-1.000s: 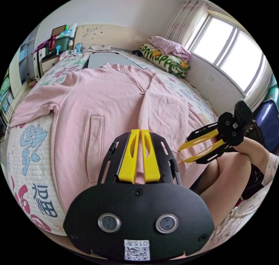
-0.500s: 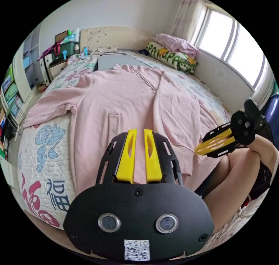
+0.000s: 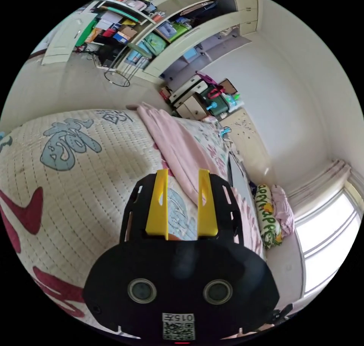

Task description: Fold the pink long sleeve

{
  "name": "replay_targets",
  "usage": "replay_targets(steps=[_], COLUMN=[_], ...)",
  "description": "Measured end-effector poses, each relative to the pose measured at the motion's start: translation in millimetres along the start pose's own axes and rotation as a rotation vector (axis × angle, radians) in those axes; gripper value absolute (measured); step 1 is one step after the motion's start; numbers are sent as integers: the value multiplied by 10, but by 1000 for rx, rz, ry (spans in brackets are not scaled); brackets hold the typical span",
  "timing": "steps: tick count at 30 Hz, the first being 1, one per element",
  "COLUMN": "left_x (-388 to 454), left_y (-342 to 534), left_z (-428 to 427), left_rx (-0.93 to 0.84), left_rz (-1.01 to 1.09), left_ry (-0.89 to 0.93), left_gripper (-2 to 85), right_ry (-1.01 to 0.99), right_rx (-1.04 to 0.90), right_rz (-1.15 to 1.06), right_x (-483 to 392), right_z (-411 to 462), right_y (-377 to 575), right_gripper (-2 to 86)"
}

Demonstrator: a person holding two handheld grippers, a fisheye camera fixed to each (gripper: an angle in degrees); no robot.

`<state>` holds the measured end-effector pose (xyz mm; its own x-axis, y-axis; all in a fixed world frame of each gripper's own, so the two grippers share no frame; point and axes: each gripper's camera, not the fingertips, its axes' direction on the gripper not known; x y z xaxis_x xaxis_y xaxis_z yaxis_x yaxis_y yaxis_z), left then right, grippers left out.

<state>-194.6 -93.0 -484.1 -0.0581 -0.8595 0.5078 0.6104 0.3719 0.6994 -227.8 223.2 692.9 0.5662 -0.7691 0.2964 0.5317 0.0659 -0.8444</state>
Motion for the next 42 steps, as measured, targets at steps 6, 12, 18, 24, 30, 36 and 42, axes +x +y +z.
replay_targets(steps=[6, 12, 18, 24, 30, 36, 42], left_x=[-326, -570, 727, 1021, -150, -597, -1207], left_y=[-236, -250, 602, 4132, 5093, 4131, 2996], left_z=[708, 917, 372, -327, 23, 14, 392], left_rx=[48, 46, 249, 32, -298, -504, -317], left_rz=[-58, 9, 747, 1992, 1988, 1470, 969], left_ry=[32, 12, 36, 293, 171, 307, 221], left_gripper=[113, 0, -4, 4, 8, 20, 66], right_ry=[-56, -97, -117, -186, -393, -413, -381], right_rx=[1, 10, 10, 50, 229, 297, 316], right_rz=[33, 44, 63, 98, 242, 384, 357], right_x=[183, 368, 540, 747, 1211, 1597, 1661], right_z=[-108, -282, -516, -877, -1436, -1778, -2173], right_y=[-55, -65, -68, 24, 567, 925, 1004], right_gripper=[-8, -8, -5, 16, 35, 28, 31])
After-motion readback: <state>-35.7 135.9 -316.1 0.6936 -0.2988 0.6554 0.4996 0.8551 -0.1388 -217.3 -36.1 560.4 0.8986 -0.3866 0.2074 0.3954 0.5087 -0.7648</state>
